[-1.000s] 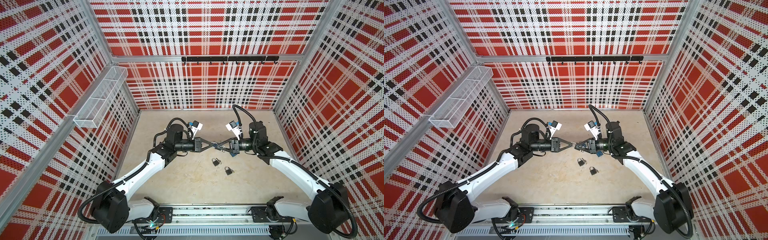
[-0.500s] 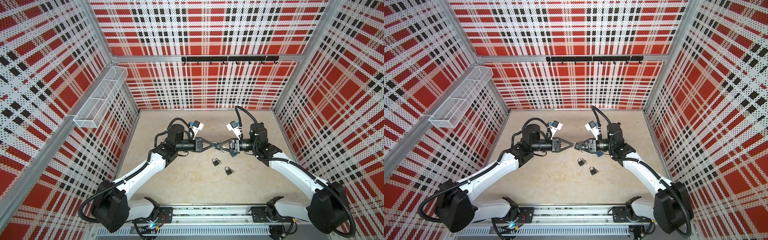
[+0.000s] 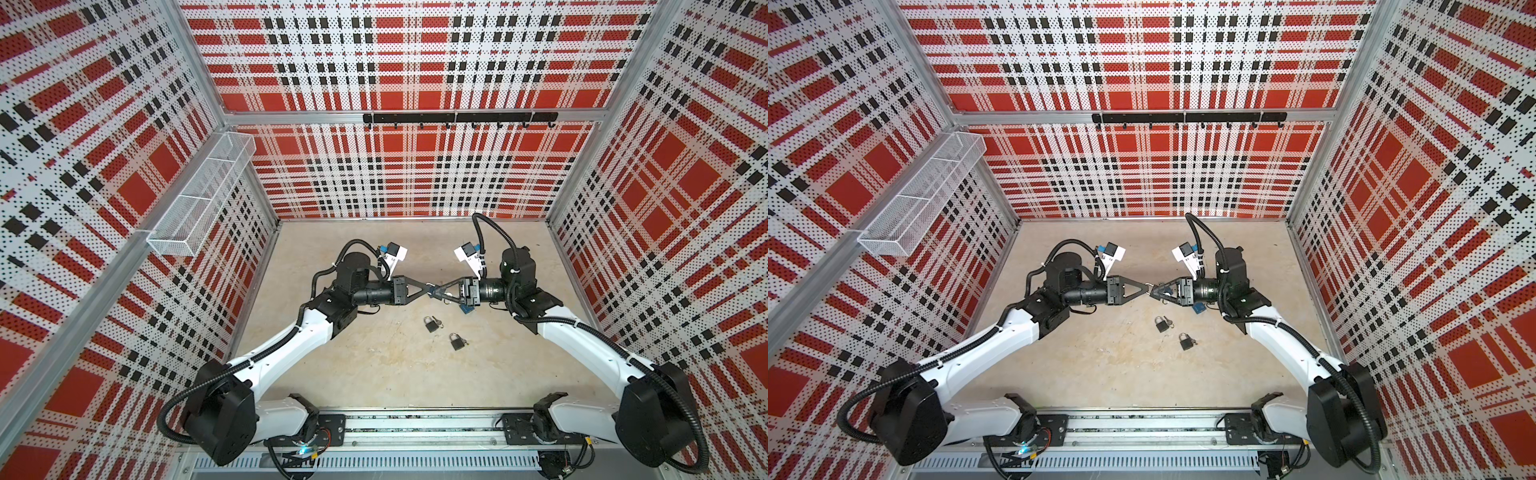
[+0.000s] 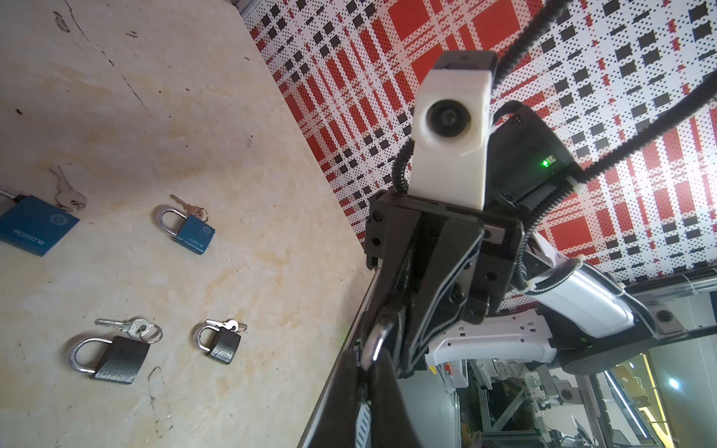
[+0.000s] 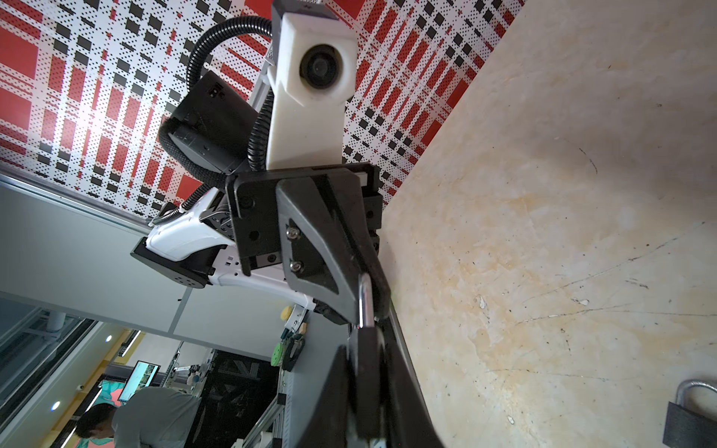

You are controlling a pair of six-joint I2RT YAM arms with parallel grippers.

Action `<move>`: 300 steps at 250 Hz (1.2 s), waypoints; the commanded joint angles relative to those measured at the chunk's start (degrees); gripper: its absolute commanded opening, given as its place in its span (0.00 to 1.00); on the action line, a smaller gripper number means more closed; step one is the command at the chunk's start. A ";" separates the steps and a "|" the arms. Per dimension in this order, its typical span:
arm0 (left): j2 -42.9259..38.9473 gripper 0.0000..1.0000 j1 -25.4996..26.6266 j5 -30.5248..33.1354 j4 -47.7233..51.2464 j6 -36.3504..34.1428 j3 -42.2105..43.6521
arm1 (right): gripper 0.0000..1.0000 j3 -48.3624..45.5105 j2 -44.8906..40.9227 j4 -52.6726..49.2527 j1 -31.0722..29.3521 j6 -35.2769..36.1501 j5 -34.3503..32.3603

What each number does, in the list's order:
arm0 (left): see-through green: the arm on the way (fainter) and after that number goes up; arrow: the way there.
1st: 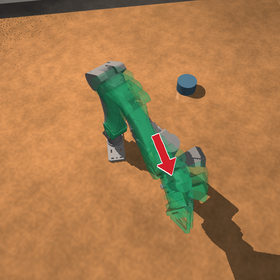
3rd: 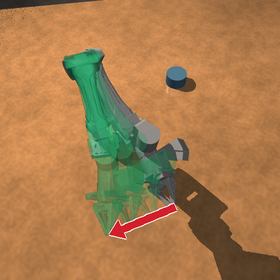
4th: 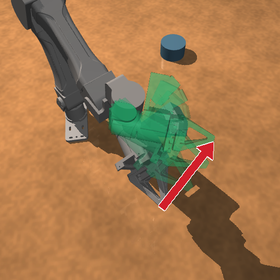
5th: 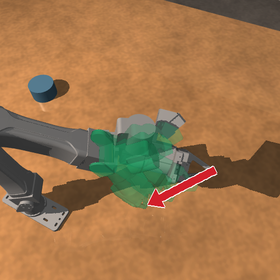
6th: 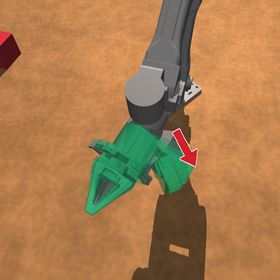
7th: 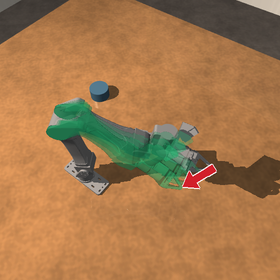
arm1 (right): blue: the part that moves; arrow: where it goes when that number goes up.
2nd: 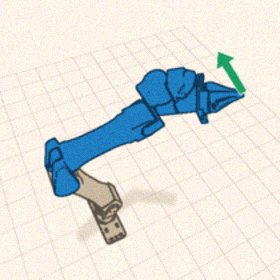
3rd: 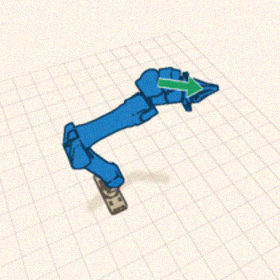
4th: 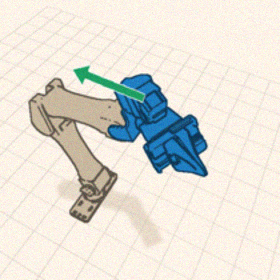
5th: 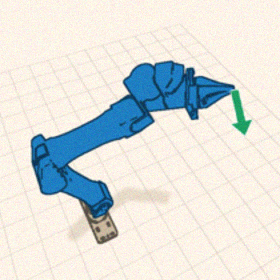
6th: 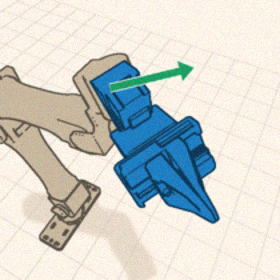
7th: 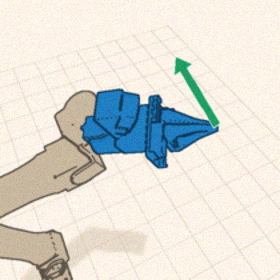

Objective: Lock with the key

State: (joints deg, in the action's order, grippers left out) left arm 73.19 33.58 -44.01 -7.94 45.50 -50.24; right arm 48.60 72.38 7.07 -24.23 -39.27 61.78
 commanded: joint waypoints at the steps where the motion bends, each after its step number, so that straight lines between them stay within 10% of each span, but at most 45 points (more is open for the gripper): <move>1: 0.71 0.00 5.28 -1.79 -1.50 0.76 2.09 | 0.00 1.11 0.82 8.82 -1.95 -0.75 1.33; 167: 0.78 0.00 12.63 1.83 -6.90 4.91 5.24 | 0.00 1.64 3.16 9.63 -1.96 0.00 0.53; 249: -1.63 0.00 4.19 0.99 -7.20 5.17 2.83 | 0.00 1.45 2.15 3.00 -2.71 4.19 -0.69; 300: -2.65 0.18 0.06 -0.24 -13.68 9.46 2.96 | 0.00 1.37 2.15 3.08 -3.27 3.98 -0.87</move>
State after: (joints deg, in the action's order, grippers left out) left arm 72.03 34.26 -39.59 -13.93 52.07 -45.91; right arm 48.34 74.72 7.38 -25.45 -36.80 60.86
